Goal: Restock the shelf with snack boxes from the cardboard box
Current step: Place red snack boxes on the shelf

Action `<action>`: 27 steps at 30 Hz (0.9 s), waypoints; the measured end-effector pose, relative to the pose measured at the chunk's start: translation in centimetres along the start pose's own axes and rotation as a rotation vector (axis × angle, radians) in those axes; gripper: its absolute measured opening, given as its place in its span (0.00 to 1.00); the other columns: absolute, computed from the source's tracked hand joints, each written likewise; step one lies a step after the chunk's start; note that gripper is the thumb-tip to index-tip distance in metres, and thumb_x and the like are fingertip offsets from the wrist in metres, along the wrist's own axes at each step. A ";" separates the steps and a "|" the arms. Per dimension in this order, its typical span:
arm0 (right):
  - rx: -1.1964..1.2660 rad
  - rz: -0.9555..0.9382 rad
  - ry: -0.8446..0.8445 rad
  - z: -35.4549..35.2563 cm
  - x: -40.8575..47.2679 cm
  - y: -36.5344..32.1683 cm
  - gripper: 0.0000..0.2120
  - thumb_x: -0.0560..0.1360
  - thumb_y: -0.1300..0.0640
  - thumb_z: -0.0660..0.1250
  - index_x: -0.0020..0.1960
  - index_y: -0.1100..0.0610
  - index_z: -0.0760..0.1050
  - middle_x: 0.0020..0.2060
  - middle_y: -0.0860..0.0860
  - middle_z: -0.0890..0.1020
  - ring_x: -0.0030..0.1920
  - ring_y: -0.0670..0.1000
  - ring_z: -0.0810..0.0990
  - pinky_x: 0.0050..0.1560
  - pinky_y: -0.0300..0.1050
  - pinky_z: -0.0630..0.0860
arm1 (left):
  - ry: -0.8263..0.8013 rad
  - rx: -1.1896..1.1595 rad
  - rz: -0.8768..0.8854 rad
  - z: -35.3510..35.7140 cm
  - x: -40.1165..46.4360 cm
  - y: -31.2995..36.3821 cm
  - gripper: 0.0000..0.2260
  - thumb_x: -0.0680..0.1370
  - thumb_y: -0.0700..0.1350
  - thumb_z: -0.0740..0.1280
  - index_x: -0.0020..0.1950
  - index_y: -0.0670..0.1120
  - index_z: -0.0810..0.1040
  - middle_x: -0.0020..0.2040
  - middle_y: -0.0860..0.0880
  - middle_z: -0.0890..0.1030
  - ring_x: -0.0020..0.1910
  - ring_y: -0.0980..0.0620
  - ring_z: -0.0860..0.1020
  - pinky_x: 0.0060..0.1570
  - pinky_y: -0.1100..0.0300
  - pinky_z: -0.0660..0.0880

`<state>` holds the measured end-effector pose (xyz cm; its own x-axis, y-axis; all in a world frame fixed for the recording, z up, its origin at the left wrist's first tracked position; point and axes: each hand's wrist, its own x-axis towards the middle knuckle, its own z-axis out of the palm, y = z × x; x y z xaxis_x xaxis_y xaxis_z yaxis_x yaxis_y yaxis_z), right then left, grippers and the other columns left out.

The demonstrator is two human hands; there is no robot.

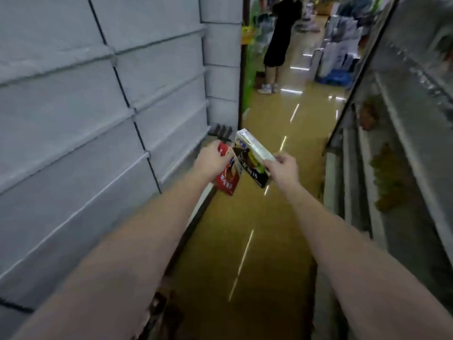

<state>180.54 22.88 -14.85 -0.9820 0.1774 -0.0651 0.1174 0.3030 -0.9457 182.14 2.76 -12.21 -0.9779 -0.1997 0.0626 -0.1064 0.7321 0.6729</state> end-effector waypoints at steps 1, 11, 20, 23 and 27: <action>0.010 0.019 0.023 -1.6 0.7 0.5 0.12 0.72 0.58 0.72 0.54 0.56 0.76 0.48 0.50 0.82 0.41 0.49 0.81 0.44 0.49 0.82 | -0.018 -0.006 0.022 1.4 0.5 1.5 0.18 0.76 0.60 0.65 0.60 0.50 0.75 0.57 0.44 0.81 0.54 0.41 0.80 0.55 0.46 0.78; -0.021 0.132 0.277 -11.4 6.0 5.7 0.11 0.71 0.55 0.71 0.52 0.54 0.79 0.45 0.49 0.82 0.43 0.48 0.81 0.42 0.49 0.82 | -0.182 -0.039 0.106 14.0 6.6 9.1 0.21 0.78 0.55 0.67 0.67 0.46 0.75 0.62 0.44 0.80 0.60 0.43 0.78 0.58 0.52 0.75; 0.044 0.274 0.469 -12.9 15.3 7.5 0.15 0.70 0.55 0.73 0.56 0.54 0.80 0.47 0.51 0.84 0.41 0.47 0.82 0.37 0.40 0.80 | -0.408 -0.151 0.112 21.9 18.5 11.3 0.17 0.77 0.51 0.71 0.62 0.46 0.76 0.55 0.45 0.82 0.50 0.45 0.81 0.49 0.51 0.80; 0.164 0.343 0.546 -12.9 18.7 7.0 0.13 0.71 0.56 0.73 0.55 0.56 0.79 0.47 0.53 0.84 0.41 0.47 0.81 0.31 0.30 0.75 | -0.484 -0.257 0.052 22.7 22.7 11.9 0.13 0.76 0.45 0.72 0.57 0.43 0.73 0.49 0.45 0.79 0.43 0.48 0.78 0.36 0.58 0.75; 0.285 0.391 0.517 -12.9 22.9 5.7 0.19 0.64 0.51 0.76 0.51 0.58 0.79 0.41 0.58 0.86 0.47 0.57 0.85 0.55 0.55 0.81 | -0.701 -0.637 -0.228 23.1 28.1 12.4 0.16 0.73 0.37 0.74 0.58 0.35 0.75 0.42 0.40 0.81 0.33 0.48 0.82 0.33 0.55 0.81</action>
<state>160.59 40.77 -17.68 -0.6716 0.6662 -0.3243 0.3344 -0.1181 -0.9350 149.18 21.25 -19.19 -0.8532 0.2908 -0.4329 -0.3908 0.1931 0.9000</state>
